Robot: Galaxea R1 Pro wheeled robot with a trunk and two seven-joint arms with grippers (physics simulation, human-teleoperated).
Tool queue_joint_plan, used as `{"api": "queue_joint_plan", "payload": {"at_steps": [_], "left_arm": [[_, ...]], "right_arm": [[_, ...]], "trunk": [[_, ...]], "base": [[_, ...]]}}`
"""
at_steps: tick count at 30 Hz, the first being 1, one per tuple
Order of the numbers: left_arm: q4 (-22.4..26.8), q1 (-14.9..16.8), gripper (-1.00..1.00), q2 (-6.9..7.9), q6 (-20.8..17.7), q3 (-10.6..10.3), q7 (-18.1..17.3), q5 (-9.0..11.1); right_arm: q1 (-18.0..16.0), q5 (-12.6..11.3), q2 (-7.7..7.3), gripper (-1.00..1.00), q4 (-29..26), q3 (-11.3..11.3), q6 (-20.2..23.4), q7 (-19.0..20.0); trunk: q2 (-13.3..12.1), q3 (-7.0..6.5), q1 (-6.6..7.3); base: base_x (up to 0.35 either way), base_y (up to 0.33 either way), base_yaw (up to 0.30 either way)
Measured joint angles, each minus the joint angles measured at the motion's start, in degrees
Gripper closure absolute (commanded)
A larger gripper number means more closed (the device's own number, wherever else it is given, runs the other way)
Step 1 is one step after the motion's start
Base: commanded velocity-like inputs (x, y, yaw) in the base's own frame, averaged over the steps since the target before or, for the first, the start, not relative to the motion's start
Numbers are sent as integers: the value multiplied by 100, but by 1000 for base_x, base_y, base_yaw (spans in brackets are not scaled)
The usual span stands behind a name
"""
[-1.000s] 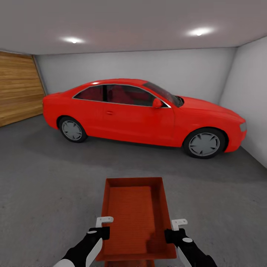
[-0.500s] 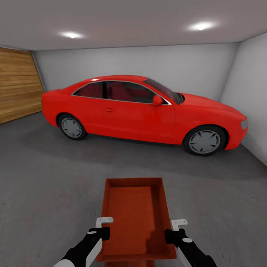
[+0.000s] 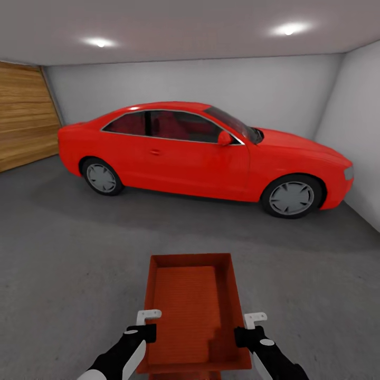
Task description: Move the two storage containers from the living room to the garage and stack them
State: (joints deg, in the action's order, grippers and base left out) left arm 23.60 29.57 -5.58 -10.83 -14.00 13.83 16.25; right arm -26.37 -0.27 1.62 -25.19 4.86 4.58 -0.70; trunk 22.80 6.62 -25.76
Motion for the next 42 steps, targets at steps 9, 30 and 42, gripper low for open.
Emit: {"api": "queue_joint_plan", "payload": {"at_steps": [9,30,42], "left_arm": [[9,0,100,-4,-11,-18,23,22],[0,0,100,0,2,-2,2,4],[6,0,100,2,-3,0,-1,-2]], "right_arm": [[0,-14,-7,100,1,12,0,0],[0,-1,-1,100,0,1,0,0],[0,1,2,100,1,-4,-1,1]], "trunk": [[0,84,0],[1,278,0],[1,389,0]], "base": [[0,0,0],[0,0,0],[0,0,0]]}}
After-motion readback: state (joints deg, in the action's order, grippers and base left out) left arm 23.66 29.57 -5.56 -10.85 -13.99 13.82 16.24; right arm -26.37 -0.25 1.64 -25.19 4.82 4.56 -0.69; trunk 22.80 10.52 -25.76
